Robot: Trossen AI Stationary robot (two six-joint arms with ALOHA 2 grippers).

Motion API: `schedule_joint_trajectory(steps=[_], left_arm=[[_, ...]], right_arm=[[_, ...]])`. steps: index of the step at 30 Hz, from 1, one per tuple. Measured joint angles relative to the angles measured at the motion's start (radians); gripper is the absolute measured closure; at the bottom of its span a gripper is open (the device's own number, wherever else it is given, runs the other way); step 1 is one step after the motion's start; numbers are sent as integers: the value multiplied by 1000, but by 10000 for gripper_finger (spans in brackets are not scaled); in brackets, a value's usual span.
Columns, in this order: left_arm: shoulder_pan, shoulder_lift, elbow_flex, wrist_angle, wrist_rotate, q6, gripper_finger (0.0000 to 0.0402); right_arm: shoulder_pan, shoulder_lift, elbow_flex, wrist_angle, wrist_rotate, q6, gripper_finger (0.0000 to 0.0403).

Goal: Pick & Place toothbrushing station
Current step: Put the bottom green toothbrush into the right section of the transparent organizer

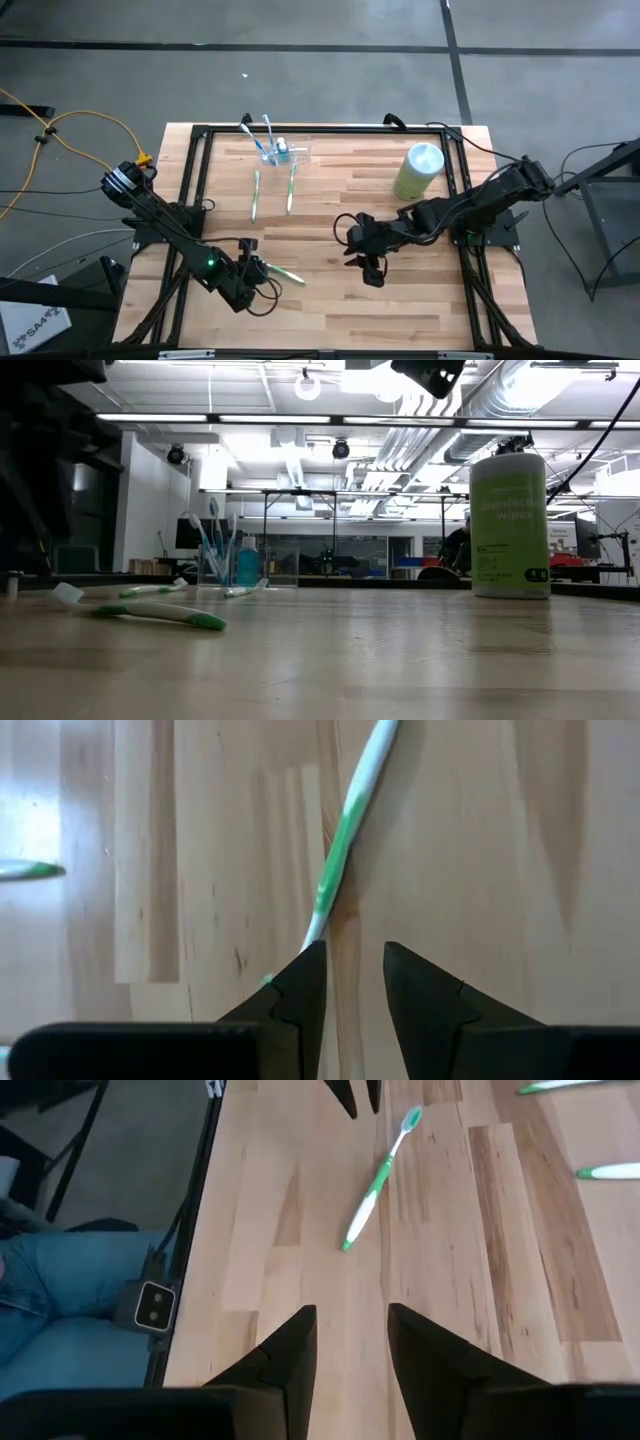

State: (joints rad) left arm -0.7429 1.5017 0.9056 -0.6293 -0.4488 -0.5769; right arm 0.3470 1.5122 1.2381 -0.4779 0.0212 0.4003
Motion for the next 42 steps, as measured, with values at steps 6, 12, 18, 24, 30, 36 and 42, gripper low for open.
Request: schedule_joint_trajectory(steps=[6,12,18,24,30,36,42], left_arm=[[10,0,-2,78,7,62,305],[50,0,-2,87,8,204,305],[94,0,-1,101,55,319,305],[104,0,-1,112,85,326,305],[90,0,-1,170,88,232,305],[93,32,0,174,83,362,305],[122,65,0,193,76,485,305]], right_arm=[[0,25,-1,19,-1,18,286],[-2,35,0,49,-24,18,286],[1,34,0,46,-24,23,286],[7,34,0,45,-24,23,286],[7,34,0,45,-23,17,286],[7,34,0,45,-24,14,286],[13,34,0,45,-24,15,286]])
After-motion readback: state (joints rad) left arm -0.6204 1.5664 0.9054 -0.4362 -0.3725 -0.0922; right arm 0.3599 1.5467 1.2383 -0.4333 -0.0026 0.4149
